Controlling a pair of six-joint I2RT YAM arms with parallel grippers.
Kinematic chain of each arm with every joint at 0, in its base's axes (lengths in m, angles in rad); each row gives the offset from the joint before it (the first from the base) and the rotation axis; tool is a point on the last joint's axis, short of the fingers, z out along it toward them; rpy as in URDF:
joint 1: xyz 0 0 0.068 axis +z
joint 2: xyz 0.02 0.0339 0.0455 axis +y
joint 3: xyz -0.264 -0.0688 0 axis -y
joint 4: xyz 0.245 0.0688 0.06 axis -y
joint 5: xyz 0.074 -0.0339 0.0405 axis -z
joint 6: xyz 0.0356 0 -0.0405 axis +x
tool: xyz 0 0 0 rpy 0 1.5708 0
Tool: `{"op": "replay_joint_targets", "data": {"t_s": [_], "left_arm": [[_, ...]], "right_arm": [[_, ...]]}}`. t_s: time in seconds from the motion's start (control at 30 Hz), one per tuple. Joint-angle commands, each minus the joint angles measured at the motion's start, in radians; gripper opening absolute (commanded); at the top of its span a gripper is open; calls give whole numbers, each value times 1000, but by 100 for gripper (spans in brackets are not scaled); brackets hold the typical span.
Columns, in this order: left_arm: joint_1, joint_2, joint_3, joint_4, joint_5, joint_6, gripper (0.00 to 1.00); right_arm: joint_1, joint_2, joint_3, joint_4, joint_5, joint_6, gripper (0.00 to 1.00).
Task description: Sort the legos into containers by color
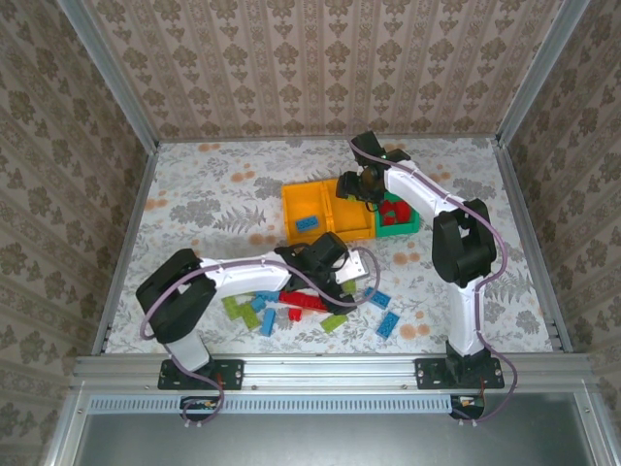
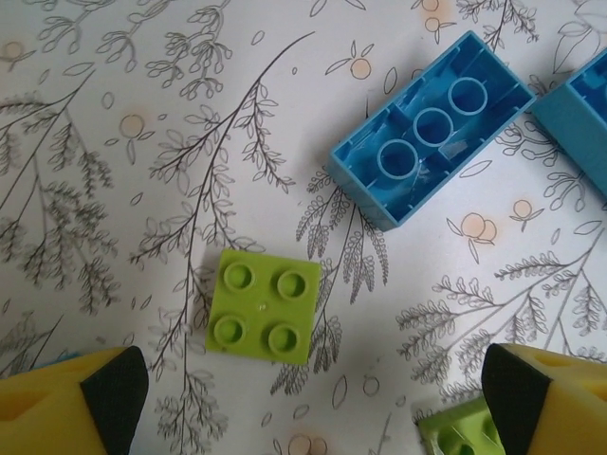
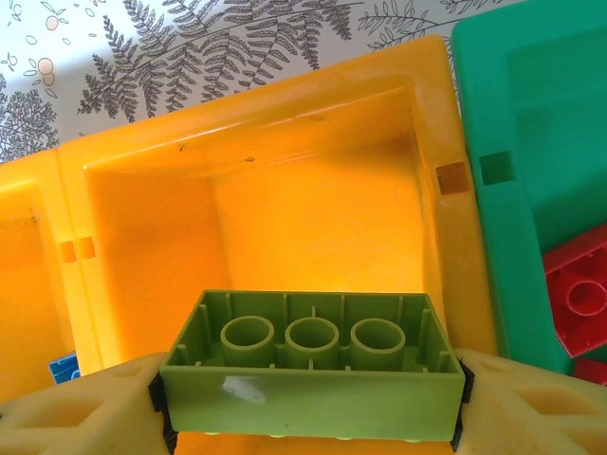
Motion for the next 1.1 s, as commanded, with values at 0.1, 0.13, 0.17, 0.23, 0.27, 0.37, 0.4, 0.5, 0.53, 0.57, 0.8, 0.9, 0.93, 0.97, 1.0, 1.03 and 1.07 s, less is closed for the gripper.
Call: {"op": "replay_joint_targets", "data": {"t_s": [0.1, 0.13, 0.17, 0.23, 0.27, 0.37, 0.4, 0.5, 0.53, 0.57, 0.8, 0.9, 0.93, 0.97, 1.0, 1.03, 1.07], "left_arm": [[12, 81, 75, -33, 51, 94, 91], [13, 93, 84, -34, 52, 97, 91], [15, 104, 93, -36, 57, 99, 90], [22, 122, 108, -41, 71, 104, 86], [25, 133, 117, -46, 75, 106, 84], [31, 160, 139, -68, 84, 124, 80], [33, 169, 146, -73, 84, 131, 79], [38, 187, 161, -87, 95, 140, 67], [39, 189, 163, -89, 101, 141, 62], [40, 190, 164, -91, 106, 140, 57], [65, 140, 146, -55, 134, 102, 37], [96, 94, 155, -11, 145, 69, 32], [106, 83, 167, 0, 144, 63, 29], [118, 73, 181, 7, 141, 52, 27], [133, 67, 202, 9, 139, 42, 27], [146, 66, 221, 7, 130, 34, 27], [160, 67, 245, 9, 120, 21, 27]], "right_arm": [[-7, -62, 13, -28, -60, -1, 79], [-7, -77, 5, -24, -63, 1, 81], [-7, -92, -2, -19, -66, 2, 82], [-7, -127, -23, -10, -71, 3, 85], [-7, -146, -35, -8, -70, 6, 87], [-7, -209, -77, 0, -58, 11, 92], [-7, -236, -98, 7, -52, 14, 92], [-9, -317, -169, 28, -32, 18, 94], [-10, -342, -192, 32, -26, 18, 94], [-13, -369, -217, 36, -19, 18, 95], [-41, -537, -406, 11, 30, -37, 96], [-41, -607, -522, 5, 47, -76, 96], [-40, -633, -566, 13, 48, -85, 96], [-41, -668, -620, 25, 51, -96, 96], [-41, -713, -674, 42, 57, -105, 96], [-41, -749, -726, 61, 62, -119, 96], [-40, -793, -784, 88, 67, -141, 96]]}}
